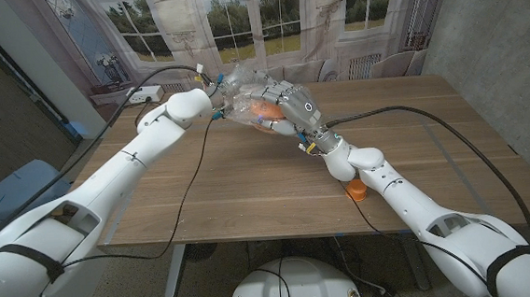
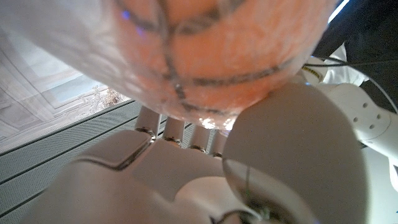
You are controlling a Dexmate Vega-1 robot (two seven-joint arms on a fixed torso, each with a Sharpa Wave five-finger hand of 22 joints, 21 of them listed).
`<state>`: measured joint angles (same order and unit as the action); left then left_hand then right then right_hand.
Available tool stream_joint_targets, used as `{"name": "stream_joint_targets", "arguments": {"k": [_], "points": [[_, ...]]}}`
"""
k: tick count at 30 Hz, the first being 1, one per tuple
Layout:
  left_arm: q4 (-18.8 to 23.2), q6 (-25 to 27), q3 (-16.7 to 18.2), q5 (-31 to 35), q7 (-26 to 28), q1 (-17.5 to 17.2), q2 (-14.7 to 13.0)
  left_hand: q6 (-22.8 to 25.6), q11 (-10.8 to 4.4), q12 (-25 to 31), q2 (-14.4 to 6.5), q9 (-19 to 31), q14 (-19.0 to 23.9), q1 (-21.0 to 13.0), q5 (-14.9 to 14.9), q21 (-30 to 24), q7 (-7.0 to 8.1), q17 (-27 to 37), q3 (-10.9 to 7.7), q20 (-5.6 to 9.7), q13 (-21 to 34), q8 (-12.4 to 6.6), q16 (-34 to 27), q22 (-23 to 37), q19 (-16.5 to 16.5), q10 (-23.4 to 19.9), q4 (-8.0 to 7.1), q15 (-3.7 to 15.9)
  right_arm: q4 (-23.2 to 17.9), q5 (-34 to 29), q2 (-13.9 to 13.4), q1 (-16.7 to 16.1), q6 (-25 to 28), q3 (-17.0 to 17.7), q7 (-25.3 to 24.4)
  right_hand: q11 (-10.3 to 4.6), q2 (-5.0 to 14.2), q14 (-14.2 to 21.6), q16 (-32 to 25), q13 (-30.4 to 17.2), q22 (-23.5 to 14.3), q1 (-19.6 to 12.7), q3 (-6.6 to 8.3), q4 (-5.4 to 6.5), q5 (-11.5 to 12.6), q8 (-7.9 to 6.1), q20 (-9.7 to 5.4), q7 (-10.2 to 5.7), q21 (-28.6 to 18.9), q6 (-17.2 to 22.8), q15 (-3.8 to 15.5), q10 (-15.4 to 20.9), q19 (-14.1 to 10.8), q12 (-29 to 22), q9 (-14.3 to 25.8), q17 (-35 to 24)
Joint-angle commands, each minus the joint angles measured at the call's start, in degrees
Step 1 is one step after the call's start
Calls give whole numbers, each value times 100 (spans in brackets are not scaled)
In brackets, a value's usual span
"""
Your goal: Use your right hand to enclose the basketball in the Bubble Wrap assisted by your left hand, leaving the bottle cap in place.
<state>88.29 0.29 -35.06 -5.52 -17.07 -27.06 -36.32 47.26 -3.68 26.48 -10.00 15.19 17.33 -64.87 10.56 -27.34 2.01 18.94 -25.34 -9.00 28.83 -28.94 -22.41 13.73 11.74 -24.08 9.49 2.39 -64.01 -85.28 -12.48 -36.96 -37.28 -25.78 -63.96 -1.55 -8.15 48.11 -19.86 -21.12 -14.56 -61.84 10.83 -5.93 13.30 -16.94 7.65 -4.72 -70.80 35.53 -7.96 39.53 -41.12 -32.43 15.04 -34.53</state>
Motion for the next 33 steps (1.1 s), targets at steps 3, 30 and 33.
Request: {"name": "stream_joint_targets", "arguments": {"k": [3,30,33], "points": [[90,1164,-518,814,-257,206,-203,26,19,-16,104,89,-19,95,-39,-52,-74,-5,63,33,53,-65,42,11,-58,-5,-96,-5,1159,368,-281,812,1084,-1369,-4,-40,1584,1345,54,7,5,-1626,-29,23,-1,13,-1979,-7,-63,23,2100,6,162,5,34,-9],[56,1833,-879,1665,-181,137,-177,-206,177,-118,37,306,-120,127,-14,-118,-187,-153,-41,-48,104,-140,235,0,-192,100,-123,-99,1739,2544,-664,1721,1154,-3788,1214,38,1638,1334,180,115,171,-1293,-111,250,0,30,-1991,51,-227,152,2046,46,249,80,33,-62],[-18,1785,-880,1574,-380,187,-174,-280,176,-147,22,332,-170,182,-13,-106,-209,-160,-35,-61,107,-128,264,-4,-264,142,-167,-156,1621,2692,-726,1752,1060,-3827,1615,43,1615,1291,216,137,207,-1227,-136,287,-4,65,-1988,58,-222,98,2047,-12,283,124,28,-60]]}}
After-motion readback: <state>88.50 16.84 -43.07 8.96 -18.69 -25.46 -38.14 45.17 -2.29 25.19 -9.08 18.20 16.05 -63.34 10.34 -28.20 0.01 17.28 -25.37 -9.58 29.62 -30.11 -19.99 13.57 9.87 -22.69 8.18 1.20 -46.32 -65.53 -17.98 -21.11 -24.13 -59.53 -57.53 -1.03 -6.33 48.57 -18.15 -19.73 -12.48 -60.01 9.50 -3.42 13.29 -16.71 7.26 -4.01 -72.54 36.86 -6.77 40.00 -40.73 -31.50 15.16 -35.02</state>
